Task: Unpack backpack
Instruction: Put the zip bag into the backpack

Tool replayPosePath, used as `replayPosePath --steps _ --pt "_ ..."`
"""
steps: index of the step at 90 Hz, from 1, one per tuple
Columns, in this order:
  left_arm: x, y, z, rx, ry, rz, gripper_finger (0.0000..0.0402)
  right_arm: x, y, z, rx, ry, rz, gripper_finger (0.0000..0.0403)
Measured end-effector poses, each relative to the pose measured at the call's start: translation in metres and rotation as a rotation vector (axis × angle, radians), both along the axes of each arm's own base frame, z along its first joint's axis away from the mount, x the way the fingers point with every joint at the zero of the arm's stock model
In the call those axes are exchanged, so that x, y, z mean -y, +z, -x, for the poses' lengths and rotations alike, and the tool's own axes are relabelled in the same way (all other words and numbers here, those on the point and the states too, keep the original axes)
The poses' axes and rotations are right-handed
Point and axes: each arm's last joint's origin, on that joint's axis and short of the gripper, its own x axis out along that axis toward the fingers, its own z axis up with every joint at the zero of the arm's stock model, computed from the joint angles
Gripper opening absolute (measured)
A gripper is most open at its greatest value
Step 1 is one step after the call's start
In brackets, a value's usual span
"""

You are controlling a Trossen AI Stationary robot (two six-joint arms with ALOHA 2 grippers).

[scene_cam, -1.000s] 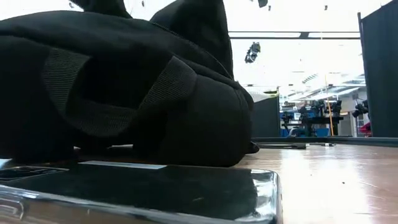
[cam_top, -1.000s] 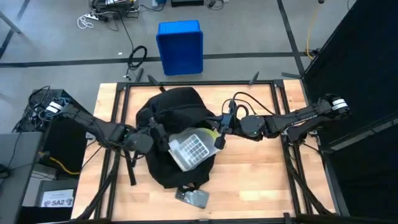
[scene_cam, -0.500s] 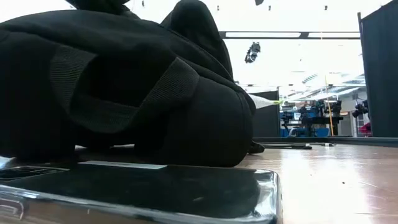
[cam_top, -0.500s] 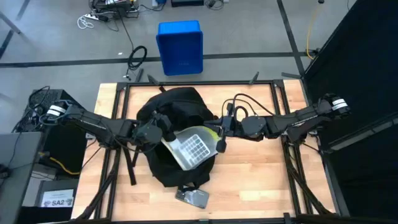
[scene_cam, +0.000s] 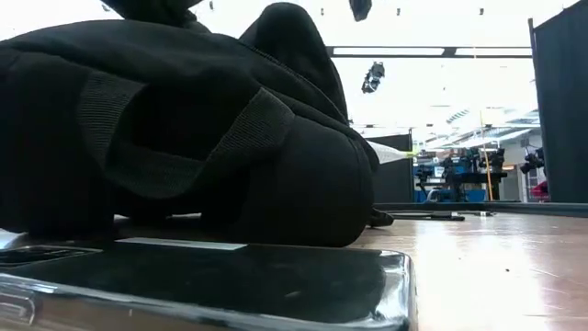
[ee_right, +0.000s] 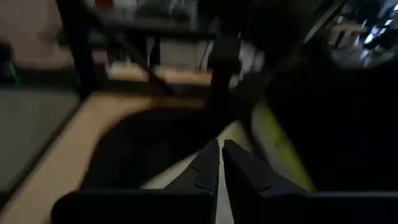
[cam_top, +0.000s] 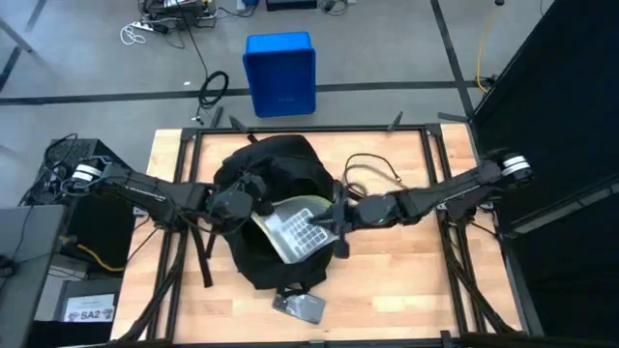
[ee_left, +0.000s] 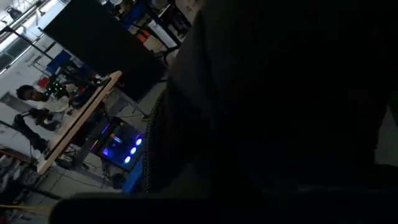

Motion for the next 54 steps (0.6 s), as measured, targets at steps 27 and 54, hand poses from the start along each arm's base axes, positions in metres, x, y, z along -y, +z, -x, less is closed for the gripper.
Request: replayPosePath --steps 27,54 --pt "0.017 0.033 -0.006 0.084 -0.163 0.078 0.0000 0.006 -0.083 -0.050 -0.058 -0.125 0.148 0.0000" --pt "0.053 0.076 0.000 0.175 -0.361 0.094 0.0000 0.065 -0.111 -0.063 -0.086 -0.499 0.183 0.0000"
